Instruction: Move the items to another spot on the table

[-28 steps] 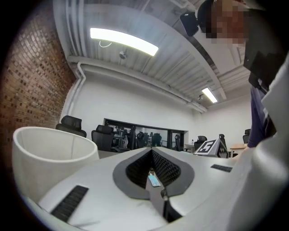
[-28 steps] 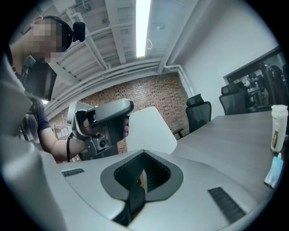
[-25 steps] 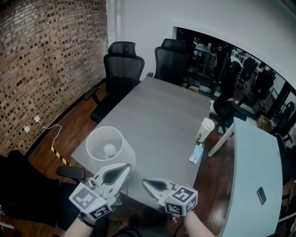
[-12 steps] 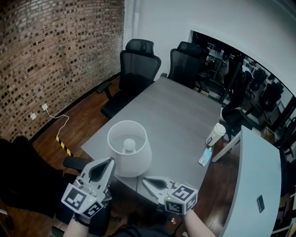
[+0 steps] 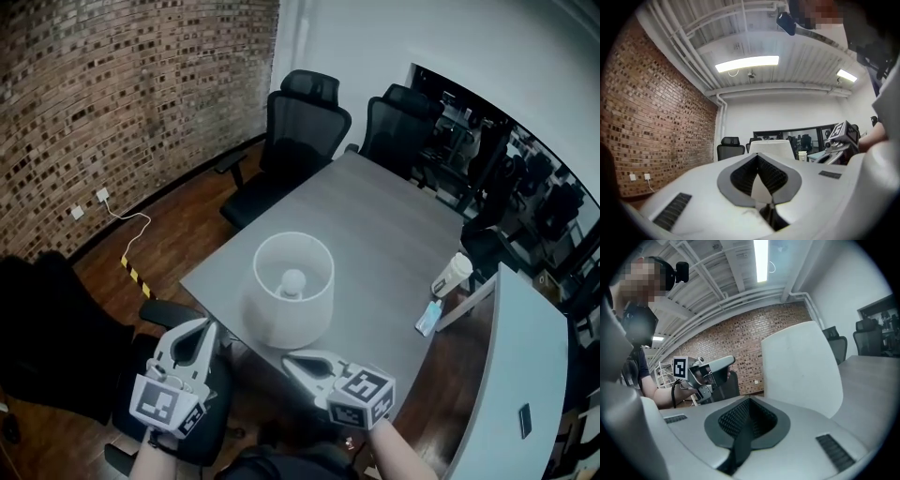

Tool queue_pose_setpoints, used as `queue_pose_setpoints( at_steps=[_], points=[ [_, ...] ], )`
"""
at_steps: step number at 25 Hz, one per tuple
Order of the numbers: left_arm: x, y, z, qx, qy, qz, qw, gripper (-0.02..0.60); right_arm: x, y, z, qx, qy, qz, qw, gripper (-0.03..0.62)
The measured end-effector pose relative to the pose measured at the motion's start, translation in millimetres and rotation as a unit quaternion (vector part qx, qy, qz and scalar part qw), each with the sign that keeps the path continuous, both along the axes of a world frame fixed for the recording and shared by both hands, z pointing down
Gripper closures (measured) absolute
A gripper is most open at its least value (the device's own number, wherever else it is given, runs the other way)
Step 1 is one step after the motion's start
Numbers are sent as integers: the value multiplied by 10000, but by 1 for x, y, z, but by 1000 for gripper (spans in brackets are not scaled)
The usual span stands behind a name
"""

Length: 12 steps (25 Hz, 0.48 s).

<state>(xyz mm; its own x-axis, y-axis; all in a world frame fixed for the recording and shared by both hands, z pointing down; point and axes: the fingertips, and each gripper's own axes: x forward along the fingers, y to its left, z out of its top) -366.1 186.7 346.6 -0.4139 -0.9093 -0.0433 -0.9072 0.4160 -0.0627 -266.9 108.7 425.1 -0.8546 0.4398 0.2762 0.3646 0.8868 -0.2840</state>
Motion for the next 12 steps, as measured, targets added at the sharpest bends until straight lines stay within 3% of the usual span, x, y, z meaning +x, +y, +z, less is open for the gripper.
queue_pose_setpoints(
  at_steps=[5, 9, 12],
  points=[
    [-3, 0, 36, -635, 7, -34, 9980, 578, -3, 12, 0, 185, -55, -237, 9995, 585],
    [8, -15, 93, -1657, 53, -58, 9862, 578, 10, 3, 3, 296, 32, -310, 9991, 585],
    [15, -23, 130, -1948, 281, 4, 9804, 577, 16, -15, 3, 285, 88, -86, 9995, 585]
  ],
)
